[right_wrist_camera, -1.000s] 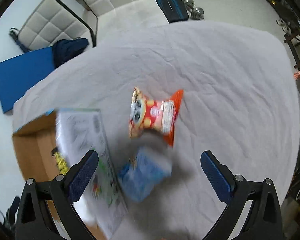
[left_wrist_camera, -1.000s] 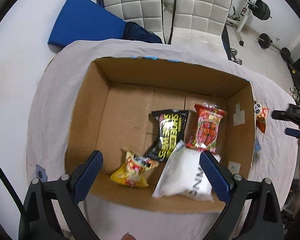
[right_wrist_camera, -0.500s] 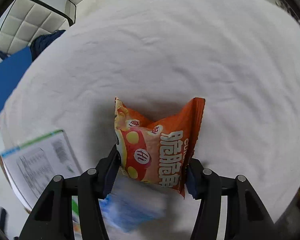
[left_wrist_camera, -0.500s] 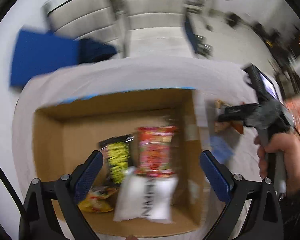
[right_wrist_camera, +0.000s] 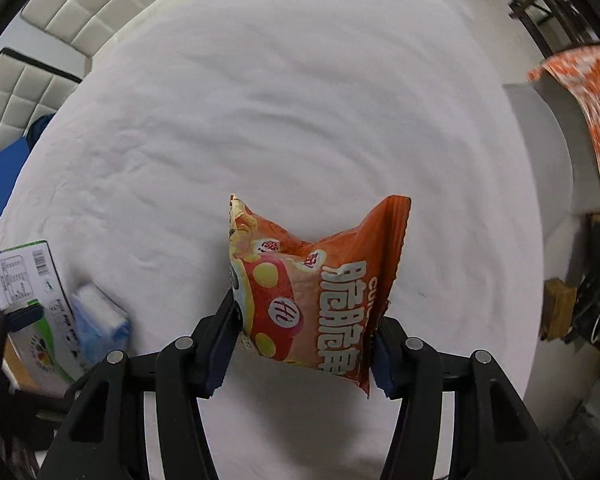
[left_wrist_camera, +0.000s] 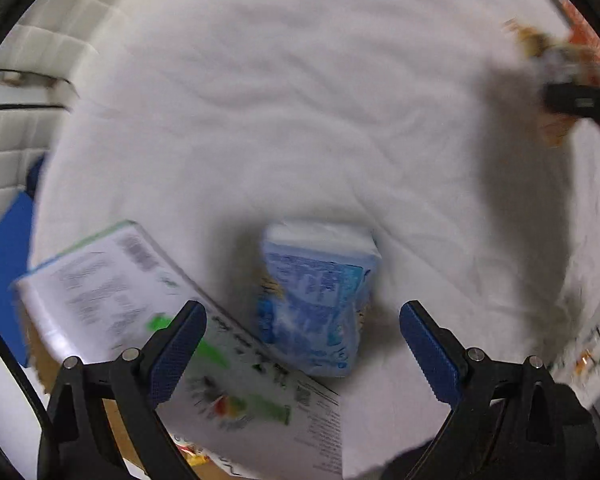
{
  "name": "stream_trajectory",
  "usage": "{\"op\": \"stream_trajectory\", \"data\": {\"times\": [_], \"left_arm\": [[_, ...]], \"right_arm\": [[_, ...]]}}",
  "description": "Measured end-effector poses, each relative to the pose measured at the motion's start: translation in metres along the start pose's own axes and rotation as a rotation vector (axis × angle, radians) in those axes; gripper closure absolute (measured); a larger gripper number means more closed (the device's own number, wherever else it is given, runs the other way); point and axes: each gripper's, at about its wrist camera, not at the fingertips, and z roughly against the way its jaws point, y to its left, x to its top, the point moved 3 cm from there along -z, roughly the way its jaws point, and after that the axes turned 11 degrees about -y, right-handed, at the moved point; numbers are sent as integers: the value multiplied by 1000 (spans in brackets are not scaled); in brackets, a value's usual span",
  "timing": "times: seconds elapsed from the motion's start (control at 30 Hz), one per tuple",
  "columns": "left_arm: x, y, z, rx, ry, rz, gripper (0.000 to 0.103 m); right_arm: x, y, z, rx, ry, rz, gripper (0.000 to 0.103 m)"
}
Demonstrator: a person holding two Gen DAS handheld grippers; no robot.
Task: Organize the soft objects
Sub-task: 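Grasp the orange snack bag with the right gripper while the left grasps the blue wipes pack, then carry both packs into the box and open both grippers to drop them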
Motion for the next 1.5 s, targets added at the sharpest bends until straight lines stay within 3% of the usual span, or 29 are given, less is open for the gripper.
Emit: {"op": "stream_trajectory", "data": {"times": [0.13, 0.27, 0.3, 0.33, 0.37, 0.63, 0.7, 0.83, 0.97, 1.07, 1.1, 1.2, 1.33, 1.5], "left_arm": [[4, -4, -41, -48, 162, -1, 4], [2, -8, -67, -97, 236, 36, 10], [2, -7, -69, -81, 221, 43, 14], [6, -7, -67, -64, 186, 65, 31], [8, -8, -64, -81, 163, 97, 36], [22, -17, -43, -339, 30, 407, 41], [26, -21, -44, -300, 4, 424, 41], [30, -26, -44, -241, -33, 418, 38], [29, -33, -46, -255, -67, 460, 38], [2, -30, -44, -258, -91, 475, 41], [-7, -26, -43, -256, -102, 480, 44], [-23, -25, -31, -239, -130, 503, 55], [-31, -20, -19, -257, -158, 541, 59], [-43, -22, 10, -246, -213, 539, 59]], "right_arm": [[-13, -17, -2, 2, 5, -18, 43], [-18, -21, -13, 31, 20, -34, 43], [-20, -22, -15, 42, 22, -35, 43], [-22, -22, -16, 51, 24, -35, 43], [-23, -23, -19, 64, 28, -32, 43], [-28, -21, -40, 89, 53, 29, 42], [-27, -16, -41, 71, 47, 39, 40], [-24, -7, -35, 41, 21, 60, 17], [-22, -4, -27, 63, 3, 40, 16], [-17, -8, -33, 54, 17, 29, 16], [-10, -7, -36, 46, 29, 26, 17], [-9, -8, -51, 20, 53, 24, 42], [-12, 0, -56, 6, 38, 13, 50], [-20, 19, -43, 26, 22, 46, 50]]}}
